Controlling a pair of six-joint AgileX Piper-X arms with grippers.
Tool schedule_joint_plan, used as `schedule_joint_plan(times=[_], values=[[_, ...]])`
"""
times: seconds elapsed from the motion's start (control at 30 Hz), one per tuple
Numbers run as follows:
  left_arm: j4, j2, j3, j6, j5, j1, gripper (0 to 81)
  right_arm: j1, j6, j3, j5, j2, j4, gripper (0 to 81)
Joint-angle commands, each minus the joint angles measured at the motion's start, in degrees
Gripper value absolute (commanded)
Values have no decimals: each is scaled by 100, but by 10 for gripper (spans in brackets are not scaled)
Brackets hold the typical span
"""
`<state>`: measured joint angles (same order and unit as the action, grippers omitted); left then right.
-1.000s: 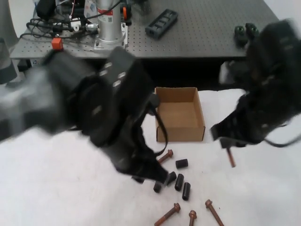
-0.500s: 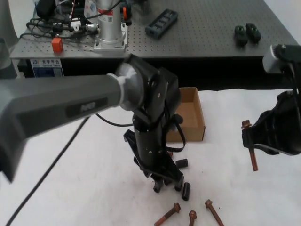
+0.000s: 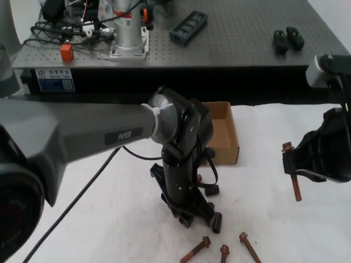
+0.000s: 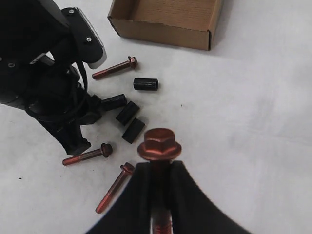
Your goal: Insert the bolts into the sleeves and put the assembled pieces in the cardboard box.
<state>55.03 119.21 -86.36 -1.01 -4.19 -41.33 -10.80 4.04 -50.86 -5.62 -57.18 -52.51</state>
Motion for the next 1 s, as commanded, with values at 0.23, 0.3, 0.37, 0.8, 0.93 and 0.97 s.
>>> schedule_joint_plan(times=[0.23, 0.3, 0.37, 0.8, 0.93, 0.97], values=[[-30, 50, -259, -32, -317, 3, 20, 28, 16, 5, -56, 42, 175, 3], [143, -69, -407, 101, -544, 3, 3, 28, 28, 5, -84, 42, 290, 3], [388, -339, -470, 245, -622, 3, 7, 28, 99, 5, -357, 42, 396, 3], [-2781, -4911, 3031, 330, -2278, 112, 6, -256, 2353, 5, -1854, 962, 3330, 3], [-4258, -5777, 3898, 686, -3424, 112, 6, -644, 2688, 29, -2084, 971, 3652, 3], [-4443, -5873, 4035, 799, -3533, 112, 6, -763, 2687, 62, -2069, 971, 3708, 3]])
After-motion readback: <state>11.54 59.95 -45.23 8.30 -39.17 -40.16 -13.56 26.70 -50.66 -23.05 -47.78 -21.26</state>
